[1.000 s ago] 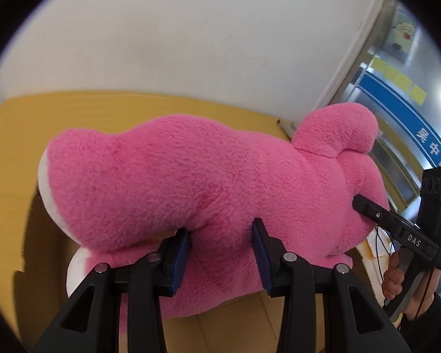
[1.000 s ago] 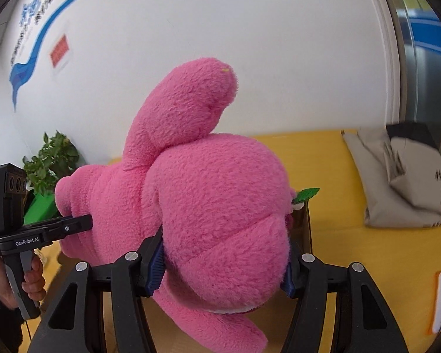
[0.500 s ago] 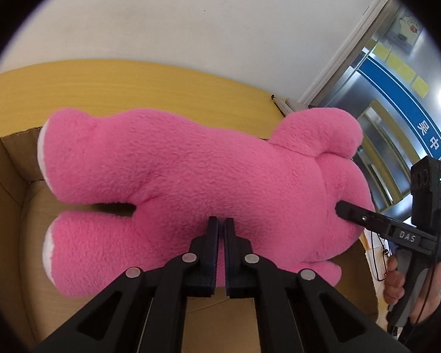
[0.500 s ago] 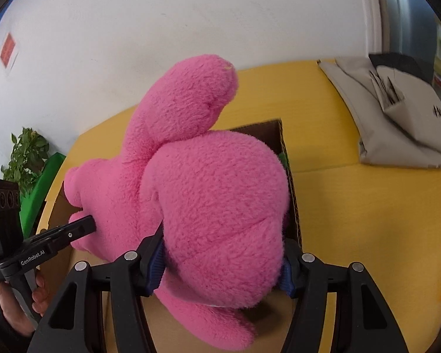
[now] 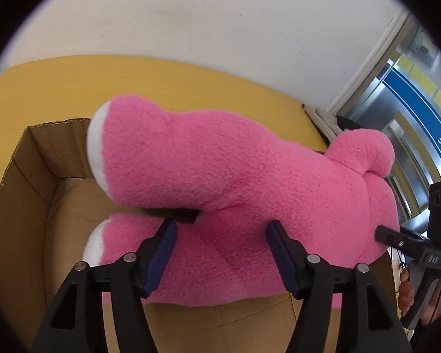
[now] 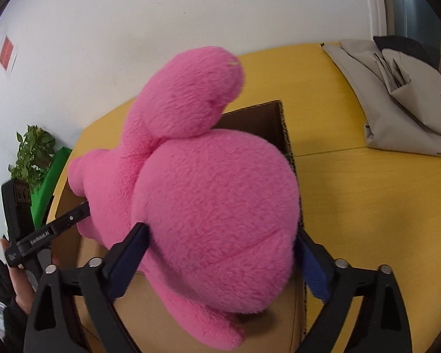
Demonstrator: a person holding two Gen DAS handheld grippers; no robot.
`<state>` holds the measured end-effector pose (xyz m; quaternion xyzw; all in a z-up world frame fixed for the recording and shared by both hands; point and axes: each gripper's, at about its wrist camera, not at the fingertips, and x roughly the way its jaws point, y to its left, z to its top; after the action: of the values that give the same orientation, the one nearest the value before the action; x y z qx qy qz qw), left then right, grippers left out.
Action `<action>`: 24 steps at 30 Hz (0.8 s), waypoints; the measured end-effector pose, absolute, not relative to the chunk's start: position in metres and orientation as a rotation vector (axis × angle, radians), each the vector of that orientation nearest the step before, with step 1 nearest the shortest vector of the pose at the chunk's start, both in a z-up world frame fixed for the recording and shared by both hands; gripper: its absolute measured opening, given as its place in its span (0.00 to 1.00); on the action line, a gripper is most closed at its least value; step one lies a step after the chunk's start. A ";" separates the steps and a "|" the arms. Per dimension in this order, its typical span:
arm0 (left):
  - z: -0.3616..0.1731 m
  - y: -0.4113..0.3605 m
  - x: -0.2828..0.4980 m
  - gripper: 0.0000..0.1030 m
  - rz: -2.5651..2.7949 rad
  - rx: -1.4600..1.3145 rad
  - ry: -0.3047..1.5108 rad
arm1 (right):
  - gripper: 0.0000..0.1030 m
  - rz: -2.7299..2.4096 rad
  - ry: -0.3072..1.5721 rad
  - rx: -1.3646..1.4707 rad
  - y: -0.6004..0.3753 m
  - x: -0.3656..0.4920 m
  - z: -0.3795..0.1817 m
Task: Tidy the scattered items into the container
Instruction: 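Lower the pink bear into the box with both grippers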
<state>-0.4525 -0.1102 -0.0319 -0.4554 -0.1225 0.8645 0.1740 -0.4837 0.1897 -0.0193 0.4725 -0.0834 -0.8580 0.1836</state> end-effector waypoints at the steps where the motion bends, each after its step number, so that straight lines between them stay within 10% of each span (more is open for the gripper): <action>1: -0.031 -0.106 -0.455 0.55 2.412 -1.295 -0.326 | 0.98 -2.428 -0.166 1.320 0.183 -0.481 -0.021; 6: -0.024 -0.090 -0.445 0.02 2.303 -1.290 -0.218 | 0.75 -2.448 -0.115 1.329 0.178 -0.480 -0.027; 15: -0.018 -0.053 -0.417 0.01 2.269 -1.318 -0.073 | 0.59 -2.285 -0.212 1.433 0.188 -0.489 -0.023; 24: -0.029 -0.139 -0.441 0.05 2.290 -1.233 -0.428 | 0.89 -2.250 -0.148 1.432 0.177 -0.490 -0.033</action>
<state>-0.4414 -0.1394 -0.0289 -0.4528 -0.1571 0.8411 0.2504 -0.4899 0.1774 -0.0332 0.5214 -0.0538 -0.8190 0.2332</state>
